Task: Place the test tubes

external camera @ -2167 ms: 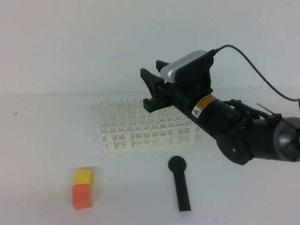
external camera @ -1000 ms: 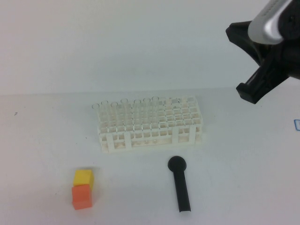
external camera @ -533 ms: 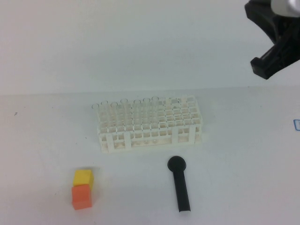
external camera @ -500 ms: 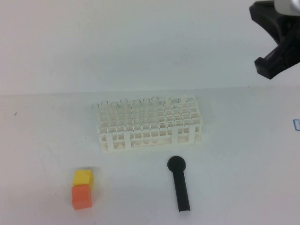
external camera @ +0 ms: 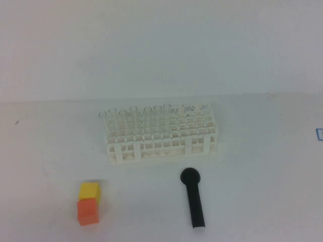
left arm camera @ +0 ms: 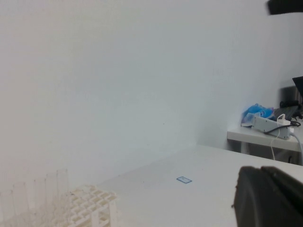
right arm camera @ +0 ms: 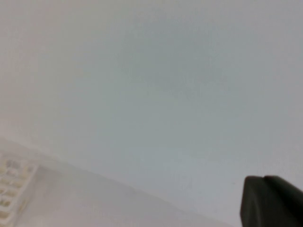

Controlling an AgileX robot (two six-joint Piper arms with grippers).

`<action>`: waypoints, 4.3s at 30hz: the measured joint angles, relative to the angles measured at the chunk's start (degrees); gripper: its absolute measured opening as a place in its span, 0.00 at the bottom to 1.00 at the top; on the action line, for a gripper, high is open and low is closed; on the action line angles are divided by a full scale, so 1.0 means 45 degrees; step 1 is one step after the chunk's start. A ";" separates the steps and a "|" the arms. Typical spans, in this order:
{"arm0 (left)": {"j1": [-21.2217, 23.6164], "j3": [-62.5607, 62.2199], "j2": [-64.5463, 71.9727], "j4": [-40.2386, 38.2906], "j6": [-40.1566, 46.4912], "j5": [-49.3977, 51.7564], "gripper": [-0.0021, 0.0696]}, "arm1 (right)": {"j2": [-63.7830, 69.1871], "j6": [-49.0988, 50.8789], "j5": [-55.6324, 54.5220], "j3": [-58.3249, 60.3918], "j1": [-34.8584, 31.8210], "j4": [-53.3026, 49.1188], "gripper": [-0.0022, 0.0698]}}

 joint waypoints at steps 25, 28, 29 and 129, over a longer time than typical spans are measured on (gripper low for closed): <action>0.0000 0.0000 0.0000 0.0000 0.0000 0.0000 0.03 | -0.9289 0.2022 -0.3353 1.0488 -0.2608 0.0153 0.03; 0.0000 0.0000 0.0000 0.0000 0.0000 0.0000 0.03 | -0.9597 0.2093 -0.3437 1.1028 -0.2560 0.0304 0.03; 0.0000 0.0000 0.0000 0.0000 0.0000 -0.0023 0.03 | -0.9628 0.2101 -0.3437 1.1182 -0.2560 0.0405 0.03; 0.0000 -0.1788 0.0029 1.0813 -1.2861 -0.4802 0.03 | -0.9622 0.5103 -0.1124 1.2219 -0.2158 -0.2331 0.03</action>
